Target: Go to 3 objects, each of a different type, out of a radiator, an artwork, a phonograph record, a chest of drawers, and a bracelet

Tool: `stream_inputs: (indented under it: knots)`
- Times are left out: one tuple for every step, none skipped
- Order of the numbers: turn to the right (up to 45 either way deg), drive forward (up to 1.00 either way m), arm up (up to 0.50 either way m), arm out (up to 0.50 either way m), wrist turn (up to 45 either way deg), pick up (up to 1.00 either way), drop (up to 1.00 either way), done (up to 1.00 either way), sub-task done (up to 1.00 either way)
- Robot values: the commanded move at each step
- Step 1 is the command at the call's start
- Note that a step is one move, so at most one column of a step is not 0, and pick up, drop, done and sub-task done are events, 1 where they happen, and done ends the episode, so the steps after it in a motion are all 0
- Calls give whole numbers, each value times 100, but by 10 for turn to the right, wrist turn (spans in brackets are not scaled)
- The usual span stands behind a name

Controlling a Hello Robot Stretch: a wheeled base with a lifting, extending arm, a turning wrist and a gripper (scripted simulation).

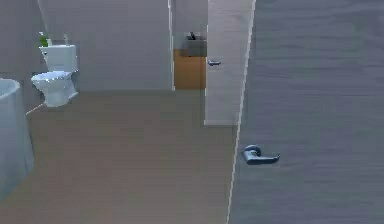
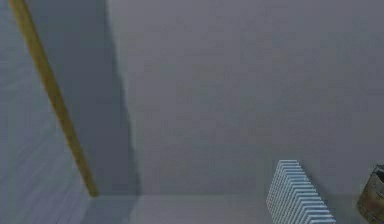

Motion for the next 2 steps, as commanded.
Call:
stream_inputs:
  knots:
    - [-360,0,0,0,0,0,0,0,0]
    - [0,60,0,0,0,0,0,0,0]
